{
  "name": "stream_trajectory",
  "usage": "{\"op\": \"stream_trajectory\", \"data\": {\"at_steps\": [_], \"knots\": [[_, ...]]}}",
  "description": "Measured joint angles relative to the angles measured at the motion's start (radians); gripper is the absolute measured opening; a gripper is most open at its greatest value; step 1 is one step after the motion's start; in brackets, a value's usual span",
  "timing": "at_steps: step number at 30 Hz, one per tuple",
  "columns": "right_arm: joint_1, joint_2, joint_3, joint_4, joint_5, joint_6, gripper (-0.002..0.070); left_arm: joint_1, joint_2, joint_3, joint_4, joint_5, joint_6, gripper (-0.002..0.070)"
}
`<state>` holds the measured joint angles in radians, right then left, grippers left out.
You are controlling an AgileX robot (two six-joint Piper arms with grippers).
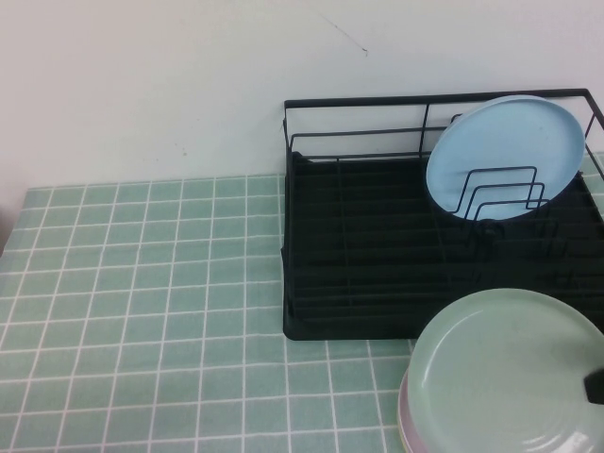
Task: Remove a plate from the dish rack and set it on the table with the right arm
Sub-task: Place the plate from the table
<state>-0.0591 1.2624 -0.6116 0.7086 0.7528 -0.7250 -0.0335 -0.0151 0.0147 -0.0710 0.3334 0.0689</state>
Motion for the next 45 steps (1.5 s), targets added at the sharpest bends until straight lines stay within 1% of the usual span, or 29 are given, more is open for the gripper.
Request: {"op": "stream_trajectory", "data": {"at_steps": [5, 13, 21, 24, 29, 32, 36, 41, 45], "knots": [[0.000, 0.074, 0.000, 0.063, -0.016, -0.078, 0.0085, 0.000, 0.000, 0.000, 0.000, 0.000, 0.000, -0.0003], [0.000, 0.132, 0.000, 0.082, -0.039, -0.107, 0.0085, 0.000, 0.000, 0.000, 0.000, 0.000, 0.000, -0.0003], [0.000, 0.137, 0.000, 0.088, -0.043, -0.136, 0.0085, 0.000, 0.000, 0.000, 0.000, 0.000, 0.000, -0.0003], [0.000, 0.139, 0.000, 0.093, -0.039, -0.141, 0.0120, 0.000, 0.000, 0.000, 0.000, 0.000, 0.000, -0.0003], [0.000, 0.140, 0.000, 0.099, -0.039, -0.141, 0.0279, 0.000, 0.000, 0.000, 0.000, 0.000, 0.000, -0.0003], [0.000, 0.140, 0.000, 0.099, -0.039, -0.123, 0.0331, 0.000, 0.000, 0.000, 0.000, 0.000, 0.000, -0.0003], [0.000, 0.140, 0.000, 0.038, -0.050, -0.043, 0.0349, 0.000, 0.000, 0.000, 0.000, 0.000, 0.000, -0.0003], [0.000, 0.140, 0.000, -0.147, -0.061, 0.158, 0.0355, 0.000, 0.000, 0.000, 0.000, 0.000, 0.000, -0.0003], [0.000, 0.140, 0.000, -0.212, -0.061, 0.235, 0.0356, 0.000, 0.000, 0.000, 0.000, 0.000, 0.000, -0.0003]]}}
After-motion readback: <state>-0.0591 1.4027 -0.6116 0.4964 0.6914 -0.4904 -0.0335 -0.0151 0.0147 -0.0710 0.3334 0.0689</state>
